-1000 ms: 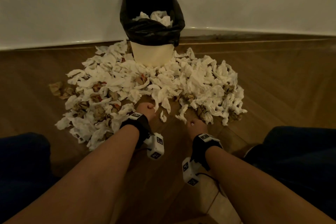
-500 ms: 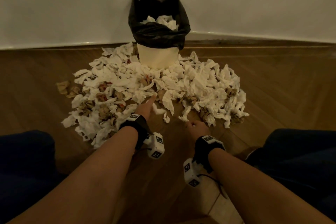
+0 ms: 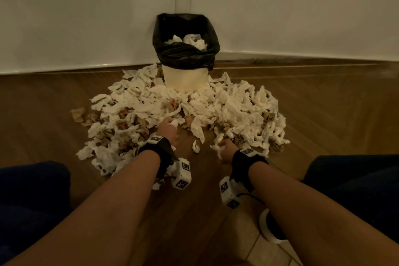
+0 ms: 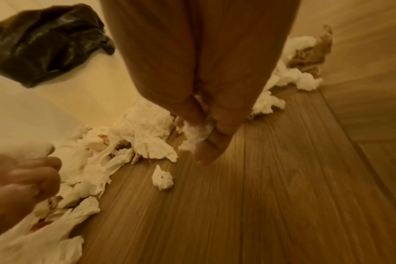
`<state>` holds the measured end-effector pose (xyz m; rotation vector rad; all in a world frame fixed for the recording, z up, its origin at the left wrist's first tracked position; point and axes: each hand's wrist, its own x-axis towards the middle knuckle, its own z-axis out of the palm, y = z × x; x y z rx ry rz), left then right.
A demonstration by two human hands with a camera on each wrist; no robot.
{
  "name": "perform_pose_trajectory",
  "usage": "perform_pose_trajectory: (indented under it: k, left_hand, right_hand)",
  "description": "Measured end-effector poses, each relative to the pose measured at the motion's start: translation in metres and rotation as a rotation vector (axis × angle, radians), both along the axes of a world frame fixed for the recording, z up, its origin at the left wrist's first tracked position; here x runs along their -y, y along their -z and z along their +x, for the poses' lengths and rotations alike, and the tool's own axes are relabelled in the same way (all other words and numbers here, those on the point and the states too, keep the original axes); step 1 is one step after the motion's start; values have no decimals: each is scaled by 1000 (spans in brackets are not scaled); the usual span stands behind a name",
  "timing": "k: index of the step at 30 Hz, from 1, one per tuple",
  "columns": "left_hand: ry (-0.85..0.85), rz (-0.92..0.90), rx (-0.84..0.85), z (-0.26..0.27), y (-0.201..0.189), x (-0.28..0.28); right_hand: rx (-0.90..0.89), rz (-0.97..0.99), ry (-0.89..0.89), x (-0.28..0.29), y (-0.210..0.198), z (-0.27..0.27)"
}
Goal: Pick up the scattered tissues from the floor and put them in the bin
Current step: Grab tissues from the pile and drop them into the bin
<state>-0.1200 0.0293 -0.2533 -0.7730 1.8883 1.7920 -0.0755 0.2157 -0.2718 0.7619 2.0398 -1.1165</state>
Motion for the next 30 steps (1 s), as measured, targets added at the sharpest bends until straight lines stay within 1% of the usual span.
perform_pose_trajectory:
  k: [1,2,3,5,6,7,9,11,12,13,14,16,17,18,20,21,22,24,26,27,28,30]
  left_hand:
    - [-60,93,43,-2,-4,-2]
    - [-114,151,94,-4,-9,-5]
    - [-113,149,113,-8,-13,-6]
    - [-46,13,60,-17,-24,-4]
    - [32,-75,50,-25,-30,-1]
    - [95,-147,32,-35,-39,1]
    - [245,-279,-62,-59,-63,3]
    - [328,-288,-183,-81,-101,7]
    - [315,-238,-214,-95,-119,9]
    - [289,-179,-257,-106,-137,11]
    - [283,-135,-322,-117,-150,13]
    - [204,-8,-412,-133,-174,19]
    - [181,-12,-453,-140,-183,22]
    - [193,-113,-488,-146,-189,26]
    - [258,-381,-548,-160,-191,34]
    - [279,-465,-549,-165,-189,38]
    - [279,-508,-537,-171,-185,41]
    - [260,-538,-514,-180,-176,45]
    - [245,-543,-483,-186,-166,46]
    - [240,-542,-475,-189,-162,46]
    - [230,-530,-474,-191,-159,44]
    - [183,-434,-483,-197,-153,38]
  right_hand:
    - [-10,-79,107,1,-4,-3]
    - [-14,-98,179,3,-8,-7]
    - [-18,-84,219,3,-11,-11]
    - [-72,-15,183,3,-31,-23]
    - [-118,45,151,3,-42,-31]
    - [-155,56,109,2,-55,-40]
    - [-286,9,63,2,-81,-69]
    - [-403,-100,110,8,-112,-106]
    - [-466,-153,129,14,-129,-125]
    - [-546,-166,137,18,-144,-144]
    - [-625,-170,150,22,-158,-162]
    - [-745,-203,200,30,-181,-195]
    - [-778,-212,215,32,-187,-211]
    - [-780,-232,217,33,-191,-225]
    - [-754,-272,233,37,-194,-246]
    - [-733,-245,222,38,-193,-254]
    - [-683,-260,252,36,-191,-259]
    - [-656,-109,121,39,-186,-259]
    - [-629,-221,148,41,-181,-261]
    - [-651,-219,120,39,-174,-260]
    - [-669,-215,146,34,-168,-259]
    - [-658,-231,172,27,-160,-251]
